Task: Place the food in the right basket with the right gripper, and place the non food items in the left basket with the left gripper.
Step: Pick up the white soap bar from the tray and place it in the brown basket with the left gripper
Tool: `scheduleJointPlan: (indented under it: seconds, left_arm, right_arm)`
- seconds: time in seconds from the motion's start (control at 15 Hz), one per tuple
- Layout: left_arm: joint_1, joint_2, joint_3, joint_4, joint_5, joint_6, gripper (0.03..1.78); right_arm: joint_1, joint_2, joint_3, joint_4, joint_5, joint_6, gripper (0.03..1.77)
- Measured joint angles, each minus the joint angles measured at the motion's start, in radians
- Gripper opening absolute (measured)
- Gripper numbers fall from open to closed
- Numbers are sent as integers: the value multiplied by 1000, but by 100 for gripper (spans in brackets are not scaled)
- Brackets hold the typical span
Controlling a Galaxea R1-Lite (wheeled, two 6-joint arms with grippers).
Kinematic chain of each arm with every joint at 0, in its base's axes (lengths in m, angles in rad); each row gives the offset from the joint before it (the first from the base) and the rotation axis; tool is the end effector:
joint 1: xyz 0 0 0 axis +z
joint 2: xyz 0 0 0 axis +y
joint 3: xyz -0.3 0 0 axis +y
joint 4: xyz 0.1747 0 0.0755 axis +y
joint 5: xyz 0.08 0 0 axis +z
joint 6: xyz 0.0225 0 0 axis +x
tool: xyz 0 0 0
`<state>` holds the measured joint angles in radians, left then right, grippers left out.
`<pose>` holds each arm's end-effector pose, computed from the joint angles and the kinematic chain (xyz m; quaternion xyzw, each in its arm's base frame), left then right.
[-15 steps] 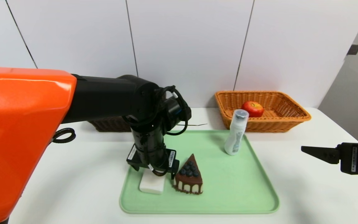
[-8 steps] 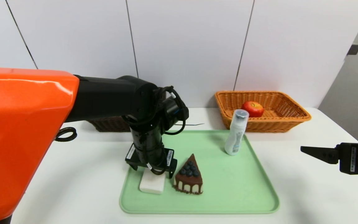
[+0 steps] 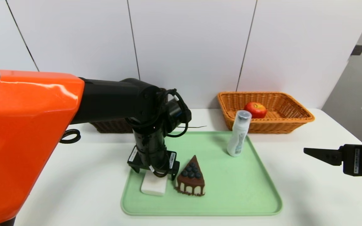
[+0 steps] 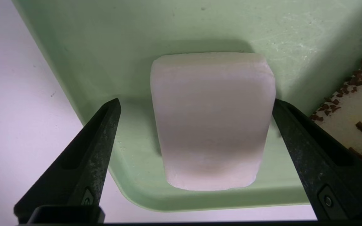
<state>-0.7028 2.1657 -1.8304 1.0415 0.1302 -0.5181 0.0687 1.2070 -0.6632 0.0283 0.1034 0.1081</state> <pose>0.2901 -0.2419 0.1619 0.0587 0.6175 -0.0620 0.7819 0.1673 0.0138 0.1992 0.0565 0.2862 0.0671 0.9542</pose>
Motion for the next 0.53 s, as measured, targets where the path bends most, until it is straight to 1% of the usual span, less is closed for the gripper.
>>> scheduleJointPlan:
  seconds: [0.13, 0.27, 0.4, 0.47, 0.53]
  left_arm:
    - [1, 1, 1, 0, 0, 0, 168]
    - [1, 3, -1, -3, 0, 1, 132]
    - [3, 5, -1, -5, -1, 1, 106]
    - [4, 6, -1, -5, -2, 1, 100]
    - [4, 6, 0, -6, -3, 1, 99]
  right_arm:
    - [0, -2, 0, 3, 0, 0, 171]
    - [0, -3, 1, 3, -1, 0, 171]
    - [0, -4, 1, 3, -1, 0, 171]
    - [0, -4, 1, 3, -1, 0, 171]
    - [0, -4, 1, 3, -1, 0, 171]
